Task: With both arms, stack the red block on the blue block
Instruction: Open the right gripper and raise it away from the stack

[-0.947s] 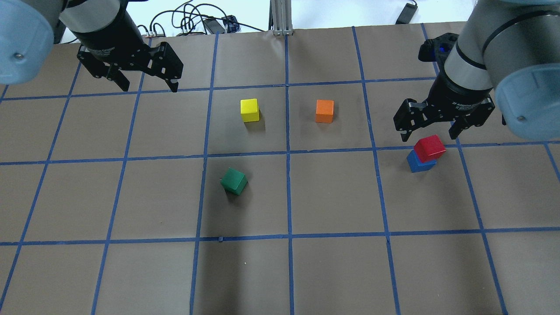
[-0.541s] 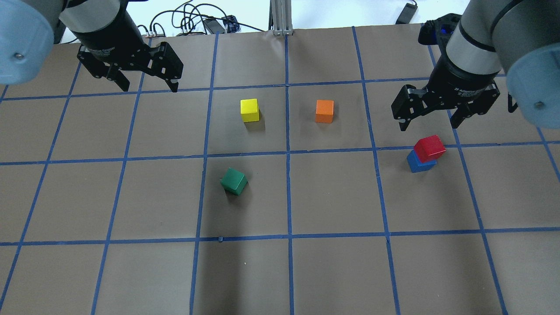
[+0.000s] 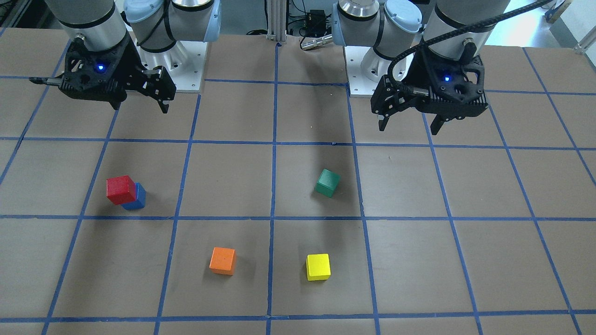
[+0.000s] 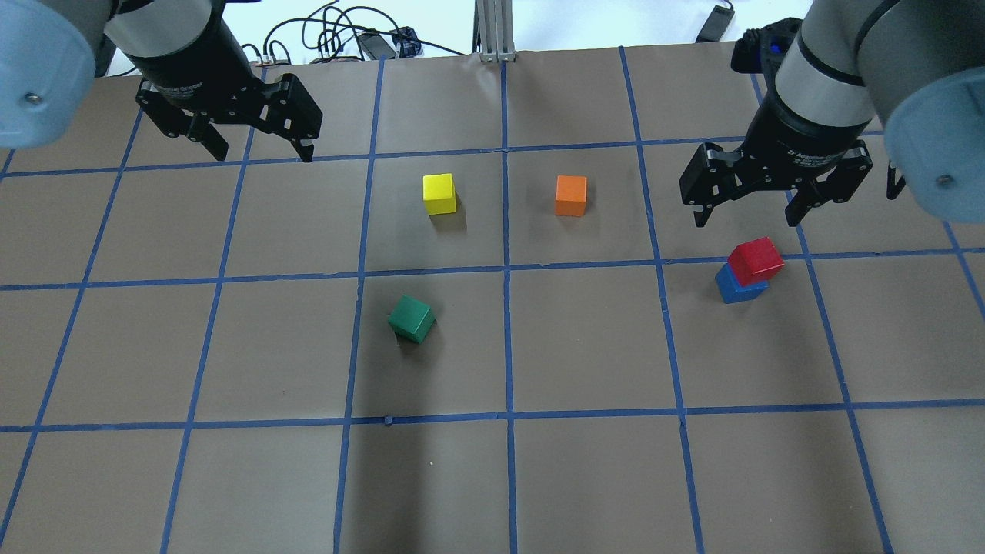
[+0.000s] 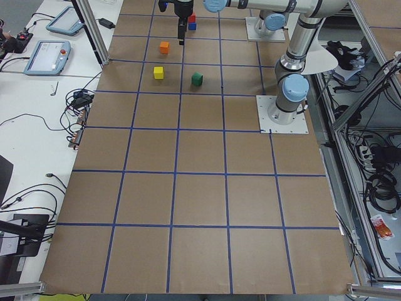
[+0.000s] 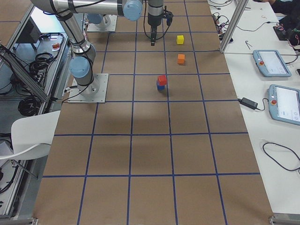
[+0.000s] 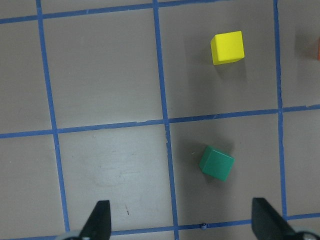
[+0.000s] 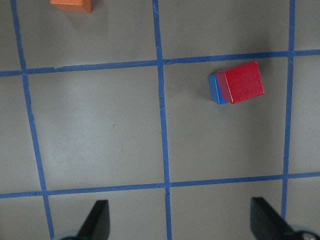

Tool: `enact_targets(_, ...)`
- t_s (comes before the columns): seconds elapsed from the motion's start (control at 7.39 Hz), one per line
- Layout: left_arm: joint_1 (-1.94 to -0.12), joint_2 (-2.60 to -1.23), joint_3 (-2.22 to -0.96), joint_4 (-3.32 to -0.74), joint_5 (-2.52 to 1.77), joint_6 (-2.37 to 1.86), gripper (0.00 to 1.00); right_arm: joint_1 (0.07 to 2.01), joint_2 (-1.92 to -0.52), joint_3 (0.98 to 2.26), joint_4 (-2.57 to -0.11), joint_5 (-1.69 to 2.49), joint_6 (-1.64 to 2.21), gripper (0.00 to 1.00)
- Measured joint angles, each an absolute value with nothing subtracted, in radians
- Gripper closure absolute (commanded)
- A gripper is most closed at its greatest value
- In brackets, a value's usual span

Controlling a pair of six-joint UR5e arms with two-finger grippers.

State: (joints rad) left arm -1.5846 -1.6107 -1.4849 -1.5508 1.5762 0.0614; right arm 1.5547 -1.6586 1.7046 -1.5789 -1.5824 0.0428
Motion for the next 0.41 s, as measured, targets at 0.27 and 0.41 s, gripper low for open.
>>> enact_targets(0.27, -1.585, -1.611, -1.485, -1.551, 1.576, 0.061, 0.00, 1.555, -1.660, 1.708, -1.578, -1.583, 0.044, 0.00)
enact_targets(0.41, -1.585, -1.611, -1.485, -1.551, 1.577, 0.061, 0.00, 1.555, -1.662, 1.710, -1.579, -1.581, 0.044, 0.00)
